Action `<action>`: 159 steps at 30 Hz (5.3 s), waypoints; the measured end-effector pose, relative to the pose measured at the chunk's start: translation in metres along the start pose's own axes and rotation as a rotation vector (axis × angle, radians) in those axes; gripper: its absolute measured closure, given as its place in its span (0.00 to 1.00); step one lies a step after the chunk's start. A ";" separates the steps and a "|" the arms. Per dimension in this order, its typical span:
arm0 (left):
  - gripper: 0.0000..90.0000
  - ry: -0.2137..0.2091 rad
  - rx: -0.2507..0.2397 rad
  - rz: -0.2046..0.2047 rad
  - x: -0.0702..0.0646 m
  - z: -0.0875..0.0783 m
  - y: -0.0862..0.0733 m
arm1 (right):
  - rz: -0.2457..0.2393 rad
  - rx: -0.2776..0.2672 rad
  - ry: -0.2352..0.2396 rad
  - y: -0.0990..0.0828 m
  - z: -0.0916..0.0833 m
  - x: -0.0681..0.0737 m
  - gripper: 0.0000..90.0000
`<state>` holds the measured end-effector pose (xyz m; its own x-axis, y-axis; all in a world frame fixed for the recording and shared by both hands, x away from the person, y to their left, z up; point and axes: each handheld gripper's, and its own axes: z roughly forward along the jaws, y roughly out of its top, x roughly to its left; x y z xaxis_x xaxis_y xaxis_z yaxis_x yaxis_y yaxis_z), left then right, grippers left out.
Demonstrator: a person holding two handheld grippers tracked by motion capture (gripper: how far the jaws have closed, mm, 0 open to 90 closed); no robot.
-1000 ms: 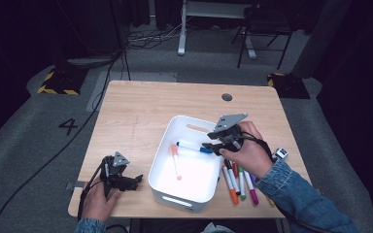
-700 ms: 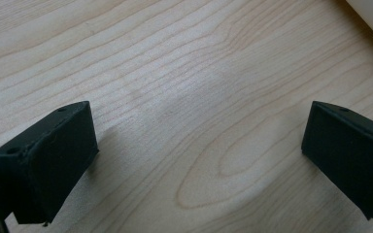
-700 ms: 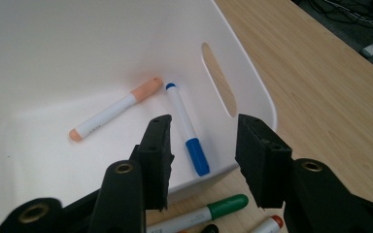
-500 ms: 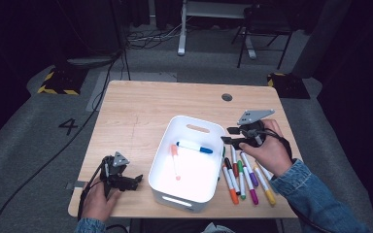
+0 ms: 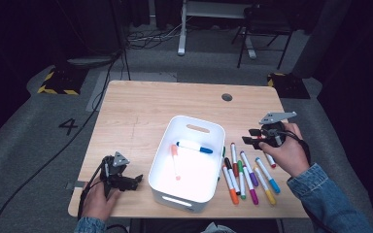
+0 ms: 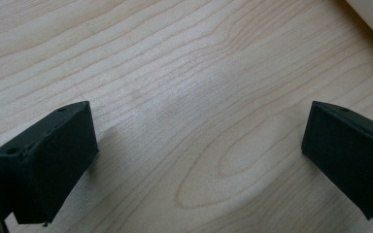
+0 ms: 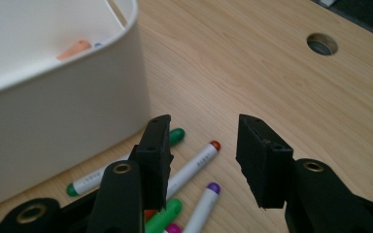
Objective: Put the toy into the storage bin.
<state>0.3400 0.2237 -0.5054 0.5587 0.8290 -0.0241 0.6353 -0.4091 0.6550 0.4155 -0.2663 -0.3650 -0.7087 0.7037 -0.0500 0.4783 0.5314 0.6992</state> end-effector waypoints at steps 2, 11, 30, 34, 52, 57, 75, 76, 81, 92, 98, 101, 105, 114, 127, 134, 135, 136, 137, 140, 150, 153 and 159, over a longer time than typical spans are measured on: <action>0.00 0.000 0.000 0.000 0.000 0.000 0.000 | 0.028 0.014 -0.018 -0.008 0.001 -0.009 0.63; 0.00 -0.001 0.000 0.000 0.000 0.000 0.000 | 0.110 0.086 -0.102 -0.036 0.013 -0.042 0.64; 0.00 -0.001 0.000 -0.001 0.000 0.000 0.000 | 0.205 0.237 -0.175 -0.072 0.050 -0.076 0.65; 0.00 -0.001 0.000 -0.001 0.000 0.000 0.000 | 0.224 0.266 -0.166 -0.078 0.057 -0.077 0.65; 0.00 -0.001 0.000 -0.001 0.000 0.000 0.000 | 0.281 0.293 -0.151 -0.079 0.072 -0.065 0.86; 0.00 -0.001 0.001 0.000 0.000 0.000 0.000 | 0.277 0.250 -0.127 -0.072 0.061 -0.063 0.86; 0.00 -0.002 0.000 -0.001 0.000 0.000 0.000 | 0.124 0.097 -0.021 -0.015 0.008 -0.025 0.86; 0.00 -0.001 0.000 -0.001 0.000 0.000 0.000 | 0.122 0.092 -0.012 -0.012 0.006 -0.023 0.86; 0.00 -0.002 0.000 -0.001 0.000 0.000 0.000 | 0.072 0.060 0.019 0.002 -0.003 -0.009 0.86; 0.00 -0.002 0.000 -0.001 0.000 0.000 0.000 | -0.008 0.023 0.069 0.029 -0.016 0.015 0.86; 0.00 -0.002 0.000 -0.001 0.000 0.000 0.000 | -0.054 0.001 0.100 0.044 -0.018 0.028 0.86; 0.00 0.000 0.000 0.000 0.000 0.000 0.000 | -0.068 -0.008 0.123 0.050 -0.017 0.034 0.86; 0.00 0.001 0.000 0.000 0.000 0.000 0.000 | -0.085 -0.017 0.142 0.058 -0.017 0.043 0.86; 0.00 0.014 -0.002 -0.011 -0.002 0.000 0.001 | -0.146 -0.053 0.205 0.076 -0.010 0.073 0.86; 0.00 0.019 0.000 -0.030 -0.005 0.001 0.001 | -0.176 -0.077 0.274 0.096 0.003 0.102 0.86; 0.00 0.022 0.000 -0.034 -0.005 0.001 0.001 | -0.188 -0.086 0.282 0.098 0.012 0.107 0.86; 0.00 0.024 -0.002 -0.034 -0.006 0.001 0.001 | -0.189 -0.082 0.283 0.097 0.014 0.106 0.86; 0.00 0.024 -0.002 -0.034 -0.006 0.001 0.001 | -0.184 -0.078 0.282 0.097 0.017 0.107 0.86; 0.00 0.024 -0.002 -0.034 -0.006 0.001 0.001 | -0.184 -0.078 0.282 0.097 0.017 0.107 0.86; 0.00 0.024 -0.002 -0.034 -0.006 0.001 0.001 | -0.201 -0.055 0.260 0.093 0.026 0.105 0.86; 0.00 0.028 -0.002 -0.035 -0.006 0.001 0.001 | -0.240 -0.001 0.240 0.082 0.045 0.105 0.86; 0.00 0.026 -0.001 -0.035 -0.006 0.001 0.001 | -0.257 0.014 0.241 0.080 0.049 0.108 0.86; 0.00 0.026 -0.001 -0.035 -0.006 0.001 0.001 | -0.291 0.059 0.229 0.076 0.057 0.115 0.86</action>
<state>0.3374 0.2181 -0.5053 0.5219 0.8526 -0.0271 0.6538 -0.3794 0.6546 0.3998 -0.1184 -0.3584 -0.9138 0.3991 -0.0752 0.2642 0.7248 0.6363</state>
